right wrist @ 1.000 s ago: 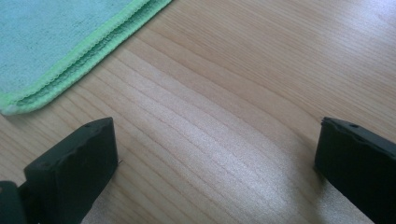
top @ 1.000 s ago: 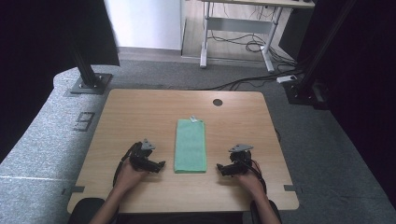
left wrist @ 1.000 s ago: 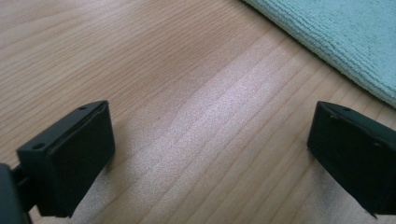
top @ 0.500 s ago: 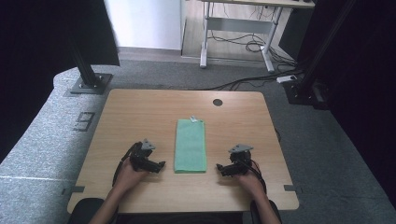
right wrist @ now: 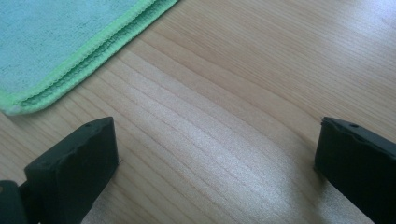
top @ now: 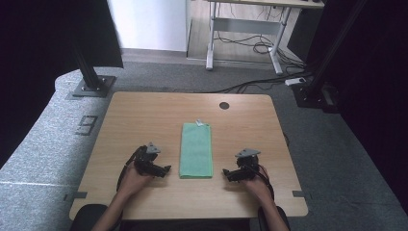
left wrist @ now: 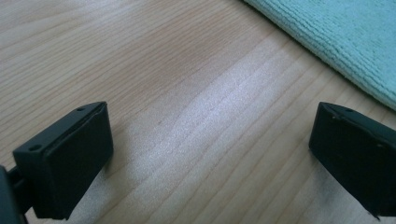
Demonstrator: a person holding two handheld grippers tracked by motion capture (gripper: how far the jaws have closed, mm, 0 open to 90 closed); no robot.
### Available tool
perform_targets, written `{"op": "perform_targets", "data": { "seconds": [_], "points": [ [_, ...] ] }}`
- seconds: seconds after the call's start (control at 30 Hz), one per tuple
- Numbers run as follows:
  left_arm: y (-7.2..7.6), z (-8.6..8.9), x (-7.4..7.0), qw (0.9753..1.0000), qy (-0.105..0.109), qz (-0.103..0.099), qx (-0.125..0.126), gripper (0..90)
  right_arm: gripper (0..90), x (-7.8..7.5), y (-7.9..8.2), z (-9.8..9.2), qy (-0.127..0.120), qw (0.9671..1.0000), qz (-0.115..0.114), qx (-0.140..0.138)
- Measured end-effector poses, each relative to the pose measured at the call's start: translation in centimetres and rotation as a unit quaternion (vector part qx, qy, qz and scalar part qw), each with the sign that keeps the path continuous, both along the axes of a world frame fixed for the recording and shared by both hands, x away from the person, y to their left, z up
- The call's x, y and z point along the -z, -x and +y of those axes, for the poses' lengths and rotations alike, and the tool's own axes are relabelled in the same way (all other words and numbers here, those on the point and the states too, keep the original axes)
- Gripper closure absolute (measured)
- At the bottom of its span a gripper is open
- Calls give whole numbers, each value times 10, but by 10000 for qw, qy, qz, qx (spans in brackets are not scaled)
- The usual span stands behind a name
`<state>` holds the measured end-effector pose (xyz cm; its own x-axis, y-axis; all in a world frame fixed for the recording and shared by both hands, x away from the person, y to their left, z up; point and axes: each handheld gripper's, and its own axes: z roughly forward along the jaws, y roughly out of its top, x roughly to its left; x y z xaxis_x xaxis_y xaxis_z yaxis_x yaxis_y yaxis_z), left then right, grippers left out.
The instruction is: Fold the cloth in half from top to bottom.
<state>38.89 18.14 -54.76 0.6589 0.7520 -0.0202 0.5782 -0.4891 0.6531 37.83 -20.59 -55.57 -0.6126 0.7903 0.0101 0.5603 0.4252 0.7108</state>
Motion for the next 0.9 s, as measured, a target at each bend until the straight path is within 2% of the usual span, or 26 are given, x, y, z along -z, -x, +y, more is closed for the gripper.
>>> {"op": "perform_targets", "data": {
  "seconds": [0.13,0.37,0.6,0.9],
  "points": [
    [-1,-2,-2,10000,64,-2,-17,0,0,-1,0,1,19,10000,4,-15],
    [-10,-8,-12,9997,136,-183,-108,0,0,-6,1,11,-59,9999,-34,-111],
    [-33,-23,-16,9992,113,-327,-214,0,0,-11,-2,29,-124,9996,-54,-259],
    [-66,-44,-18,9987,99,-385,-329,0,0,-17,-10,58,-92,9989,-128,-431]
  ]
}}
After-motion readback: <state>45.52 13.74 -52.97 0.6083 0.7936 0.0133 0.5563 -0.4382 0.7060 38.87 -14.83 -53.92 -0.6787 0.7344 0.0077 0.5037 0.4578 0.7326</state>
